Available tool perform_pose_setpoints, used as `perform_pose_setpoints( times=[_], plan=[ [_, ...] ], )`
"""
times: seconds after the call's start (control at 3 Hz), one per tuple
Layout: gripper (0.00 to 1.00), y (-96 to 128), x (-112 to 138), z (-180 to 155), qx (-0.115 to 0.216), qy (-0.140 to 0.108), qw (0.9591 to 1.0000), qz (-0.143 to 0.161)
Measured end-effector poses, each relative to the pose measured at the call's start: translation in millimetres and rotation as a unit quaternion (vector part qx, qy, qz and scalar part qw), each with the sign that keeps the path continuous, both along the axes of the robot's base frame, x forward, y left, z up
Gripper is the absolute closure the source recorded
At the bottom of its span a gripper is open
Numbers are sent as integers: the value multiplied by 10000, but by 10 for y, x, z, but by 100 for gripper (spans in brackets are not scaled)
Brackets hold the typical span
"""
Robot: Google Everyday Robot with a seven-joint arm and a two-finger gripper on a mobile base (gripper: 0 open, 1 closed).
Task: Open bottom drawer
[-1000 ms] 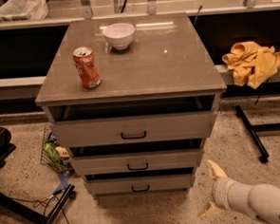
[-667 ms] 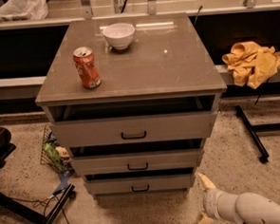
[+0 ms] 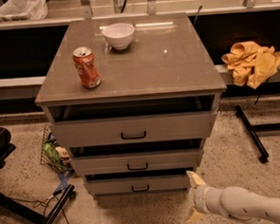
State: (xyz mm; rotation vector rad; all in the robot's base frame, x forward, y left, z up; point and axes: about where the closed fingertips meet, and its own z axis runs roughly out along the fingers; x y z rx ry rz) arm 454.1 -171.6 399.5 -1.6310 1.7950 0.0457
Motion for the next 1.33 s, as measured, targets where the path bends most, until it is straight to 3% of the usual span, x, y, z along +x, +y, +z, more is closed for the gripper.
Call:
perform_pose_setpoints(
  times=[0.33,0.67,1.33],
  plan=[
    [0,221,351,-705,-111,343,9993,124],
    [0,283,507,-1131,-39,573,9983,82],
    [0,426,827,-1674,201,865,9960,-8]
  ],
)
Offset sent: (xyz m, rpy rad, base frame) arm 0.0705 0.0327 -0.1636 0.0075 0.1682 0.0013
